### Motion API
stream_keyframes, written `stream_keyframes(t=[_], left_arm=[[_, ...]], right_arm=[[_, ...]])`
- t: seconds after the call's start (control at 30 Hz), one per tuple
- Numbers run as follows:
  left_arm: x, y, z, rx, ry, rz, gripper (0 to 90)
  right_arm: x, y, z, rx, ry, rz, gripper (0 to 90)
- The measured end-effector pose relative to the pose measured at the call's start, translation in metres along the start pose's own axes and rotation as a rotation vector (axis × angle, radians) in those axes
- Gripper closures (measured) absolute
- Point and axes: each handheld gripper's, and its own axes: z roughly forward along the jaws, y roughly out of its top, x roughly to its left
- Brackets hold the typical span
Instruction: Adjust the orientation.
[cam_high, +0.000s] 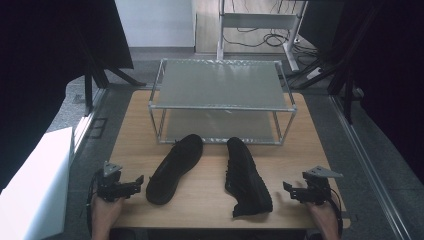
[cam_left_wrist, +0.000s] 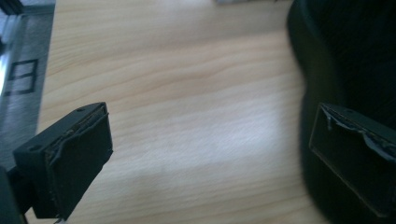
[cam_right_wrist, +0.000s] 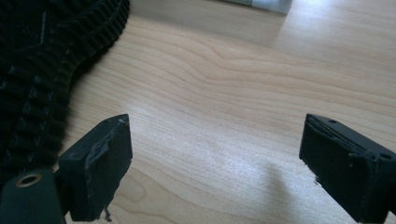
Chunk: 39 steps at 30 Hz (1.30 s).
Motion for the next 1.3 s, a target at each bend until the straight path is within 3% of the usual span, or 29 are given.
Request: stream_keyframes(t=[0.1,0.3,0.43,0.7,1.3], left_arm=[[-0.001,-0.001,0.002,-0.006,-0.002,0.02,0.0],[0.0,0.0,0.003,-0.031,-0.029,-0.006,0.0],[0.001,-0.001,0.006,-0.005,-0.028,-0.011,0.0],[-0.002,0.001,0.007,-0.006,-0.021,-0.003,0.0],[-0.009,0.004,0.022,0.043,0.009,0.054,0.0]], right_arm=[[0.001,0.0,0.0,-0.003,0.002,-0.007,8.9],[0.002,0.001,0.001,0.001,0.003,-0.013,8.9],[0.003,0.0,0.002,0.011,0.005,-0.017,9.2],[0.004,0.0,0.002,0.006,0.014,-0.019,9.8],[0.004,0.0,0.003,0.003,0.03,-0.006,10.3]])
